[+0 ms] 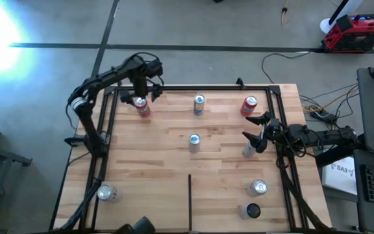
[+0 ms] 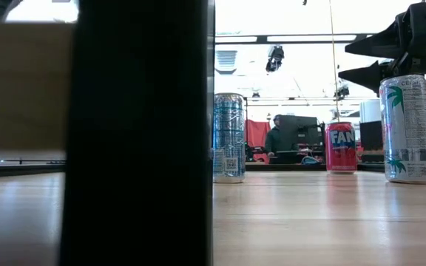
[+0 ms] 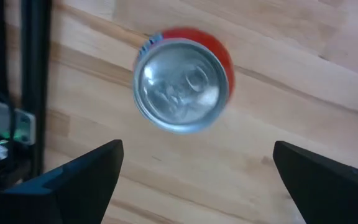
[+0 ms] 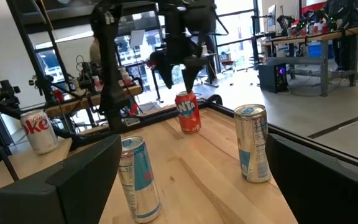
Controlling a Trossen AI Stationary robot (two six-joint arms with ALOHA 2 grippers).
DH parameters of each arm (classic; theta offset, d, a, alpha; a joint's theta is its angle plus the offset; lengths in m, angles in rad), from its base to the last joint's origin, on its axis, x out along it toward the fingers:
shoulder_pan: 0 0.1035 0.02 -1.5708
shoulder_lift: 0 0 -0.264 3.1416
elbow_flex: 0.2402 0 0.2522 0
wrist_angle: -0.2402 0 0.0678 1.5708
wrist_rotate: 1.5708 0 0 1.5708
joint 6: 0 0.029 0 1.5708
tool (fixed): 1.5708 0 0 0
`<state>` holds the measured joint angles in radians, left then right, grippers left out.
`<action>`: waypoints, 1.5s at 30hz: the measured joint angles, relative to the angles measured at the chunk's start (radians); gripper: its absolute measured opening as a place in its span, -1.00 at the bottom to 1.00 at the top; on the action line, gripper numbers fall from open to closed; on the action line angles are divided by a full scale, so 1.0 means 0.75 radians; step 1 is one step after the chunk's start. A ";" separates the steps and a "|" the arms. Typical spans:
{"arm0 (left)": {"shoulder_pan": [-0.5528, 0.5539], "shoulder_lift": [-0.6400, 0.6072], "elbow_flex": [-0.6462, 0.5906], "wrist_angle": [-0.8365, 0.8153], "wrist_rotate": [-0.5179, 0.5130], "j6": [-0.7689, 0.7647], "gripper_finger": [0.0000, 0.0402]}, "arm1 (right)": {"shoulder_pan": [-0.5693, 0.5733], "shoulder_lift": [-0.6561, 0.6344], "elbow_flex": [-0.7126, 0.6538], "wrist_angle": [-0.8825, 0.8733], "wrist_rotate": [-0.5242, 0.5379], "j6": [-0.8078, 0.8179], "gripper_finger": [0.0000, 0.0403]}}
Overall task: Place canned beverage on shelf
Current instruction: Put the left orange soda can on the shelf
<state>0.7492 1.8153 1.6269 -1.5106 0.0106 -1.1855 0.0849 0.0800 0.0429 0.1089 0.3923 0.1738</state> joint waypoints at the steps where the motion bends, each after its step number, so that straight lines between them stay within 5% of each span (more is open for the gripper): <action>1: 0.010 0.018 0.011 -0.017 0.000 0.006 0.98 | 0.000 0.000 0.000 0.000 0.000 0.000 0.90; 21: 0.111 0.035 -0.207 0.236 0.100 -0.035 0.98 | 0.000 0.000 0.000 -0.001 0.000 0.002 0.90; 29: 0.116 0.014 -0.251 0.315 0.007 -0.038 0.97 | 0.000 0.000 0.000 -0.001 0.000 0.000 0.90; 41: 0.119 0.003 -0.312 0.347 0.062 -0.013 0.43 | 0.000 0.000 0.000 0.000 0.000 0.001 0.90; 45: 0.117 -0.005 -0.322 0.349 0.109 0.041 0.43 | 0.000 0.000 0.000 0.000 0.000 0.001 0.90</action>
<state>0.8368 1.8115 1.3854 -1.2488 0.0926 -1.1551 0.0848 0.0803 0.0426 0.1086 0.3927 0.1748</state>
